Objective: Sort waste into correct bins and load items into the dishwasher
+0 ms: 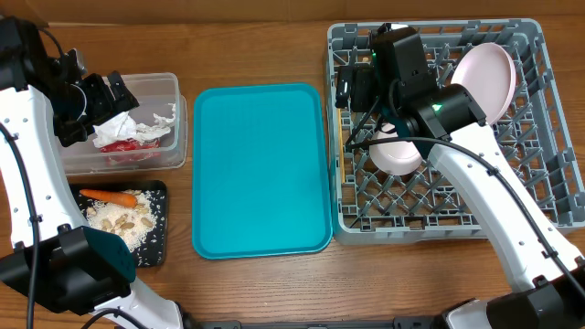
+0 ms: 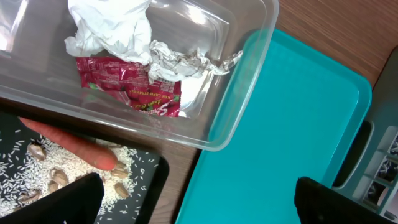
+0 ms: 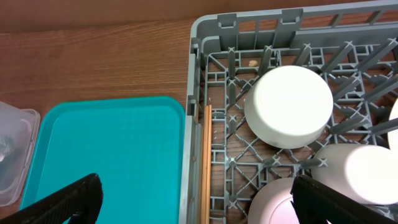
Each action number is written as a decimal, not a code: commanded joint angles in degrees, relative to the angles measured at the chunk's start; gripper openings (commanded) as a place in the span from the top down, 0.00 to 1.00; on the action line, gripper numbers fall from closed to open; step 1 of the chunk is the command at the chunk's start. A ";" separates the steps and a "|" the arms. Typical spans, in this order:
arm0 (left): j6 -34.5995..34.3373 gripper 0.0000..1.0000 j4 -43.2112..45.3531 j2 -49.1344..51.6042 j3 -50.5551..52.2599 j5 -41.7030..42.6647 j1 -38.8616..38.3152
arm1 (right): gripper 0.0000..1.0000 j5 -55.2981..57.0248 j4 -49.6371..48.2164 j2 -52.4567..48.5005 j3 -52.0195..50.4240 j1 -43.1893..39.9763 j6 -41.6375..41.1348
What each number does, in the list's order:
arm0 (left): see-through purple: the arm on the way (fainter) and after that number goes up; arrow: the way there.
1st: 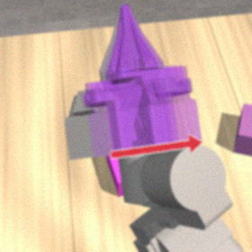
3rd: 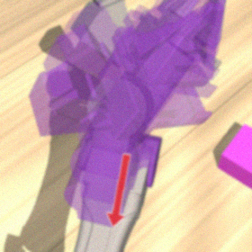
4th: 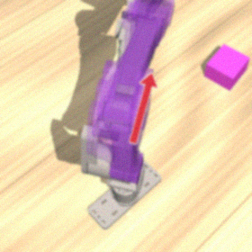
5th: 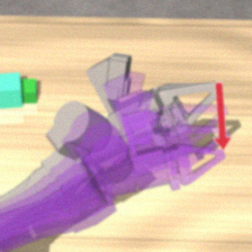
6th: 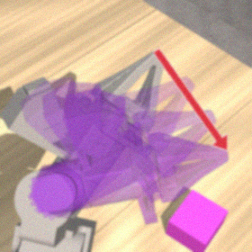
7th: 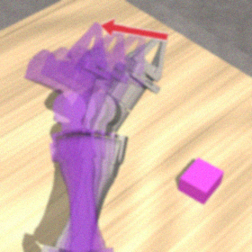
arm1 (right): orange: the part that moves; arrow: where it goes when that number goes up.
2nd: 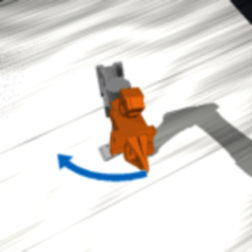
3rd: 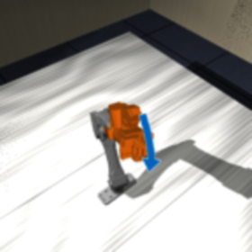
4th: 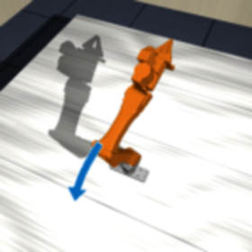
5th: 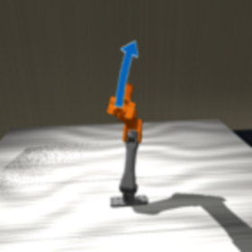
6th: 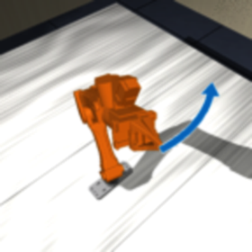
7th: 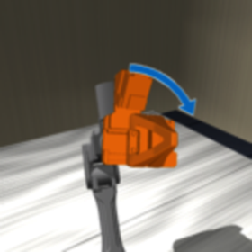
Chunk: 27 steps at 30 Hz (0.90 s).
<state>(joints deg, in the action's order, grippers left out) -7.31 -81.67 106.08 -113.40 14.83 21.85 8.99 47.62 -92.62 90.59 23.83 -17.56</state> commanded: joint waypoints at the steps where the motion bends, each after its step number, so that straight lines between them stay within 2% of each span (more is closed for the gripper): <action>1: -0.42 0.00 -0.15 -1.09 -1.16 0.85 -0.11 | 0.00 -0.04 -0.31 1.64 1.27 0.20 0.00; 13: -0.42 0.00 -0.15 -1.09 -1.16 0.85 -0.15 | 0.00 -0.02 0.09 3.39 1.25 0.17 0.00; 21: -0.42 0.00 -0.15 -1.09 -1.16 0.85 -0.15 | 0.00 6.67 0.09 13.53 0.83 -0.90 0.28; 27: -0.42 0.00 -0.15 -1.09 -1.16 0.85 -0.15 | 0.00 6.40 0.17 24.00 -2.56 -4.83 1.31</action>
<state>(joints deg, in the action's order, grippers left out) -7.31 -81.67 106.08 -113.40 14.83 21.85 14.09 48.01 -73.56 90.11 21.06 -16.86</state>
